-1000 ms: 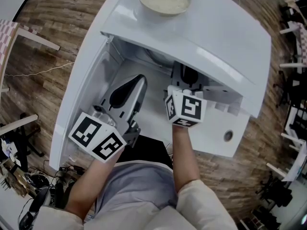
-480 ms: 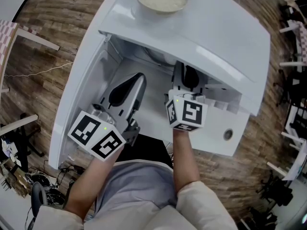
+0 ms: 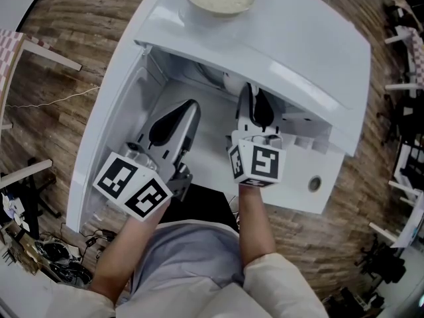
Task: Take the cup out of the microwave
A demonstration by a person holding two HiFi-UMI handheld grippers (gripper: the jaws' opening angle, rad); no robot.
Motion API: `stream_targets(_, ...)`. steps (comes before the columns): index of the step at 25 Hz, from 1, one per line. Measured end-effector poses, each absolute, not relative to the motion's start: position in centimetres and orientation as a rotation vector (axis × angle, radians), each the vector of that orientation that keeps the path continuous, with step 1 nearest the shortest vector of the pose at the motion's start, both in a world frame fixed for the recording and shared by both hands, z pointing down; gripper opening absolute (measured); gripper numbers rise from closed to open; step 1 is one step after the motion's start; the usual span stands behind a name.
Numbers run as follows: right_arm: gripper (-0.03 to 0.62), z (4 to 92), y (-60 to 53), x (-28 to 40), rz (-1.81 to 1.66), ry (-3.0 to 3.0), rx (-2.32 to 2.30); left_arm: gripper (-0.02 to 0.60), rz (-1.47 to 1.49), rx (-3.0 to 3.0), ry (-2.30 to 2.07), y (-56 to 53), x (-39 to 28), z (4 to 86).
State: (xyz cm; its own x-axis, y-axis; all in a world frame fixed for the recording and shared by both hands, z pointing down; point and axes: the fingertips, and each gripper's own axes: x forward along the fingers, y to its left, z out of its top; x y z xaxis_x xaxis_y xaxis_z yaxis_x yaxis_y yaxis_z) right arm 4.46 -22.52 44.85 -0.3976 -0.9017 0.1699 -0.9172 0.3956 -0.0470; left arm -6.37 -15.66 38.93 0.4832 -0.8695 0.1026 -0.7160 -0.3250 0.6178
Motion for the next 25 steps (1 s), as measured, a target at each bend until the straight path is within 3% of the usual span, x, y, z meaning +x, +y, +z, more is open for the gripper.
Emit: stream_targets(25,0.074,43.9,-17.9,4.3,0.259,-2.585,1.548,0.011,-0.304,2.127,-1.296,-14.3,-6.0,38.9)
